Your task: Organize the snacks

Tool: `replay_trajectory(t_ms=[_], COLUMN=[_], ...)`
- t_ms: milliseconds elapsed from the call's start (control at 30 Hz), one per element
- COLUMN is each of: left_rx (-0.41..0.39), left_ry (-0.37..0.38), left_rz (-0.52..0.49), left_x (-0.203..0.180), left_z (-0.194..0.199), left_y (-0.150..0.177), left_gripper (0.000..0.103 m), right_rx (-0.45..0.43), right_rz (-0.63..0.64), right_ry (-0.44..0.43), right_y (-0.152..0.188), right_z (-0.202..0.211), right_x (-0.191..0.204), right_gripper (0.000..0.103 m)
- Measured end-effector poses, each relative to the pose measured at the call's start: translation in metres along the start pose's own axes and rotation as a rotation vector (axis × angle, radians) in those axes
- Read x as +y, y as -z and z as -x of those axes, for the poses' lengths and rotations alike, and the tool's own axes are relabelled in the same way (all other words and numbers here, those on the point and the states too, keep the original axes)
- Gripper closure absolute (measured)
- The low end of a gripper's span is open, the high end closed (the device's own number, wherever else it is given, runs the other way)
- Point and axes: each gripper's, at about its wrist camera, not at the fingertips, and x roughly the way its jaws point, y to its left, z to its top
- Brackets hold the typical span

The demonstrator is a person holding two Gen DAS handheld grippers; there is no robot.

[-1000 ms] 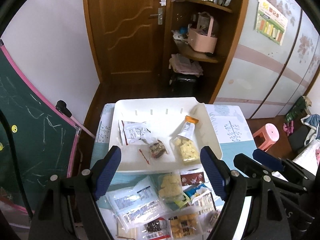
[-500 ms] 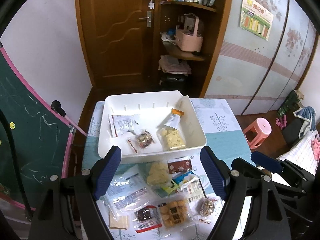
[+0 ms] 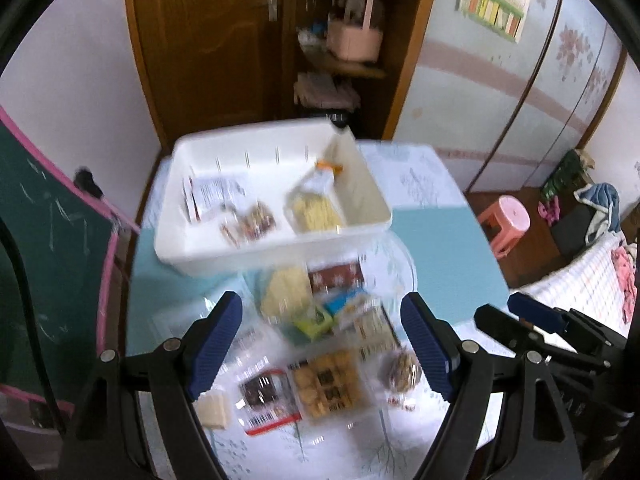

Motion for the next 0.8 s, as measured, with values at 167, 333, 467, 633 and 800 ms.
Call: replay_trajectory(t_ms=[167,333,467,633,800], left_rx=[0.124,0.267,0.346,0.401,0.445], left_ry=[0.003,0.021,0.016,0.019,0.018], left_rz=[0.025,0.082,0.114,0.131,0.145], left_x=[0.001,0.004,0.004,0.003,0.002], left_z=[-0.044,-0.091,-0.118,-0.141,-0.160], left_y=[0.033,0.064,0.075,0.082,0.085], left_gripper=[0.022,0.022,0.022,0.023,0.022], right_rx=[0.080,0.176,0.244,0.292,0.324], right_rz=[-0.059,-0.104,-0.118,-0.143,-0.145], right_ry=[0.033,0.047,0.053,0.044,0.040], right_y=[0.029,0.056,0.075,0.086,0.089], right_z=[-0.024,-0.053,-0.077,-0.099,-0.116], right_x=[-0.025,-0.042,-0.049,-0.051,-0.050], right_gripper=[0.048,0.048,0.048,0.048,0.048])
